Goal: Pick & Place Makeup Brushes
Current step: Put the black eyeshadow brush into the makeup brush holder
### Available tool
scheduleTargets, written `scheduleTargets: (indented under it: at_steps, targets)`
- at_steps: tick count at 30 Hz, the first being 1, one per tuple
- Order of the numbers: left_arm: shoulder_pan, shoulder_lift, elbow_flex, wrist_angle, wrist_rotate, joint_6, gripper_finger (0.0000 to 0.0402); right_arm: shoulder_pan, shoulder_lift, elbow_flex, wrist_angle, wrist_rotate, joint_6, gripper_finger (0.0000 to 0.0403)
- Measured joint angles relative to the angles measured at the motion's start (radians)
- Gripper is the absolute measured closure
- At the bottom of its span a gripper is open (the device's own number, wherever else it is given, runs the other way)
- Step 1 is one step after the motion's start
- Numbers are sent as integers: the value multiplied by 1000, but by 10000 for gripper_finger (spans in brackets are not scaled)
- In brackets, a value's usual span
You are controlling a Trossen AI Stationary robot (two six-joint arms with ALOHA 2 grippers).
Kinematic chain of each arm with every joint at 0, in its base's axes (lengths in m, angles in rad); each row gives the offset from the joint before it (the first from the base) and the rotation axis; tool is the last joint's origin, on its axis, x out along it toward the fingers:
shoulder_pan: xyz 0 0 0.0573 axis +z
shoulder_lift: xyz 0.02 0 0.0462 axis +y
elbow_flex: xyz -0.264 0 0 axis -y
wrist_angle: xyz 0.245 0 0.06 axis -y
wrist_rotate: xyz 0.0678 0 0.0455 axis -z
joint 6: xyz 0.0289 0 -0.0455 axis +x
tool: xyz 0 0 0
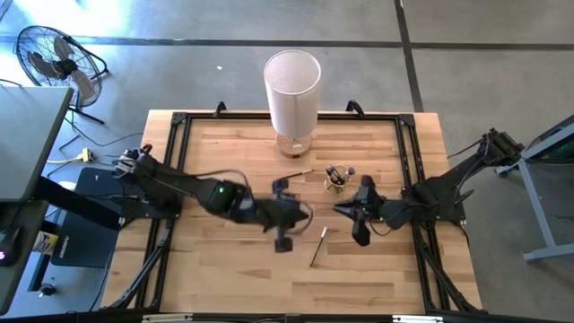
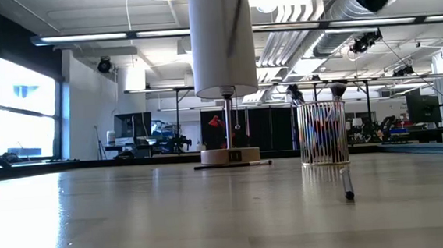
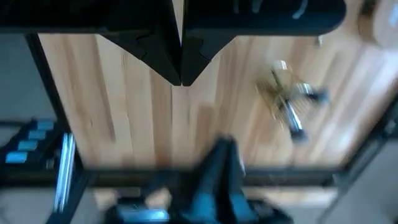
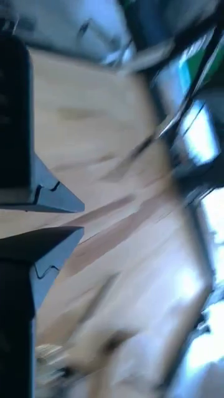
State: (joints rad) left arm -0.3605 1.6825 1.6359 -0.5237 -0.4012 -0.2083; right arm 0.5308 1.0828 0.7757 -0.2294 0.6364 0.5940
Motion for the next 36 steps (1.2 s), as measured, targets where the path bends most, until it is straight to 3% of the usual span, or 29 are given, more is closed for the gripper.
scheduleTargets:
  at_steps: [6, 14, 18, 26, 32, 36]
  targets:
    - [67, -6, 50, 149, 72, 81, 401, -2, 0, 0, 324, -21, -307, 321]
    - [108, -4, 50, 218, 117, 85, 401, -25, 3, 0, 452, -40, -491, 260]
    - [106, 11, 52, 262, 126, 120, 401, -74, 4, 0, 466, -100, -484, 246]
    - [126, 53, 49, 328, 142, 125, 401, -132, 27, 0, 476, -205, -488, 248]
    - [126, 57, 50, 347, 150, 126, 401, -135, 37, 0, 479, -218, -536, 251]
    - [126, 57, 50, 342, 113, 132, 401, -132, 37, 0, 475, -221, -550, 294]
